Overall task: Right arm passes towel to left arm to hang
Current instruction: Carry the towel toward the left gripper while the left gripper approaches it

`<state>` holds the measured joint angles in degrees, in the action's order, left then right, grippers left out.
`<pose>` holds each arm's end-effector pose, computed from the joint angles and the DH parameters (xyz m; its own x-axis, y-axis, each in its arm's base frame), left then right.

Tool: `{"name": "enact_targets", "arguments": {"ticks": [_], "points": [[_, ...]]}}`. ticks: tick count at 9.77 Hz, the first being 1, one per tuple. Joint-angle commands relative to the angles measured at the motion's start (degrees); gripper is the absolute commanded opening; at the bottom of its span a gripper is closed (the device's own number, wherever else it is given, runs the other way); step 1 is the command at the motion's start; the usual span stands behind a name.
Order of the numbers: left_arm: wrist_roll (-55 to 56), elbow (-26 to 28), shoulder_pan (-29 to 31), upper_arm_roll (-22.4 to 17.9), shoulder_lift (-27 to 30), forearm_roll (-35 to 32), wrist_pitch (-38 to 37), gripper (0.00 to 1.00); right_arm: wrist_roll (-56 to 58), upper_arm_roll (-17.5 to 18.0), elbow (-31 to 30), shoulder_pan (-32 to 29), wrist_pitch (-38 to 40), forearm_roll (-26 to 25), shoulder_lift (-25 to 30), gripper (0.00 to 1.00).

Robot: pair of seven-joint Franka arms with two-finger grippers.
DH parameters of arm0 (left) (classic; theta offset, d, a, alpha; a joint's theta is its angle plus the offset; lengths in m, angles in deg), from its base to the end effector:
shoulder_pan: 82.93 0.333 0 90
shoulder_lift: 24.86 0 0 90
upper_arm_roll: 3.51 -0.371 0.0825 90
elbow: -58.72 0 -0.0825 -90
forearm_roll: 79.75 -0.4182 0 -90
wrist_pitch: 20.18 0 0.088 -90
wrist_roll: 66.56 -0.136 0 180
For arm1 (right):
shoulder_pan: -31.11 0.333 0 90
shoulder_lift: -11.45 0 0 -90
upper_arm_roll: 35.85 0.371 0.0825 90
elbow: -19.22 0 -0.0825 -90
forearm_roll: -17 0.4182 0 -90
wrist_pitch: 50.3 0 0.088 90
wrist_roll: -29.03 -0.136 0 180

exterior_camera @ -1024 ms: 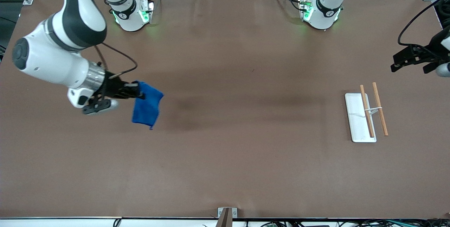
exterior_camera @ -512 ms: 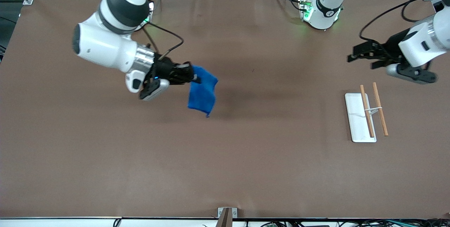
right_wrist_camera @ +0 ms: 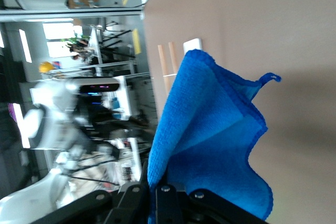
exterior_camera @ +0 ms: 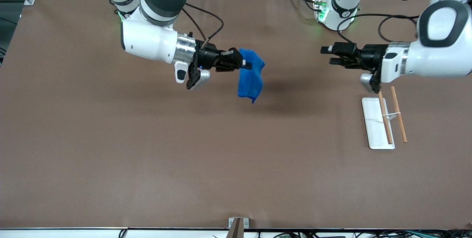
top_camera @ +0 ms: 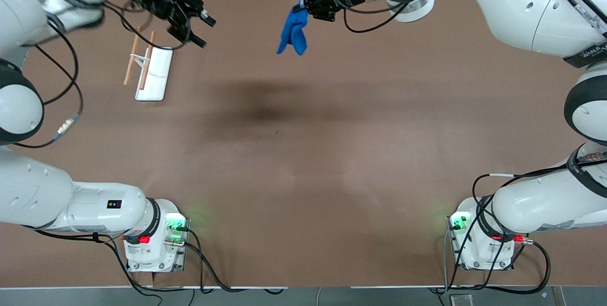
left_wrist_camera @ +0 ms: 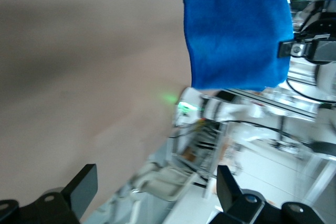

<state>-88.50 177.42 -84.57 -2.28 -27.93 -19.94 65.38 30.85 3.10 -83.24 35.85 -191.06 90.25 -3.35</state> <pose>0.5223 -0.1493 0.4476 0.9236 -0.2968 -0.2427 0.0909 -0.4455 0.8906 0.5340 0.4770 0.5146 0.9875 -0.0655 -0.1436 -0.1577 -0.3732 -0.9143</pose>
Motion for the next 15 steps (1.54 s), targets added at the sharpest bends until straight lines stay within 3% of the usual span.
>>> {"name": "enact_targets", "arguments": {"ticks": [1, 4, 6, 8, 10, 12, 15], "points": [[-8.8, 5.0, 0.1, 0.3, -5.2, 10.4, 1.5, 0.95, 0.9, 0.5, 3.5, 1.2, -0.4, 7.5, -2.4, 0.0], [-11.0, 8.7, 0.1, 5.7, -6.2, 23.5, 6.6, 0.94, 1.5, 0.7, 5.7, 2.8, -0.8, 15.7, -4.5, 0.0], [-11.1, 9.1, 0.2, 9.8, -6.1, 29.9, 11.4, 0.91, 1.6, 1.2, 10.1, 5.5, -4.9, 17.0, -8.5, 0.0], [-11.1, 8.8, 0.2, 11.2, -6.1, 32.3, 13.1, 0.79, 2.2, 2.0, 11.1, 6.0, -6.5, 17.0, -10.1, 0.0], [-11.2, 7.5, 1.4, 11.0, -6.2, 32.5, 13.0, 0.49, 2.6, 2.1, 11.1, 5.9, -6.6, 17.1, -10.1, 0.0], [-12.7, 6.7, 2.0, 10.4, -6.5, 32.5, 13.1, 0.03, 2.6, 2.1, 11.1, 5.8, -6.6, 17.1, -10.1, 0.0], [-15.2, 6.6, 2.4, 10.3, -6.6, 32.5, 14.9, 0.0, 2.6, 2.1, 11.1, 5.7, -6.5, 17.1, -10.1, 0.01]]}}
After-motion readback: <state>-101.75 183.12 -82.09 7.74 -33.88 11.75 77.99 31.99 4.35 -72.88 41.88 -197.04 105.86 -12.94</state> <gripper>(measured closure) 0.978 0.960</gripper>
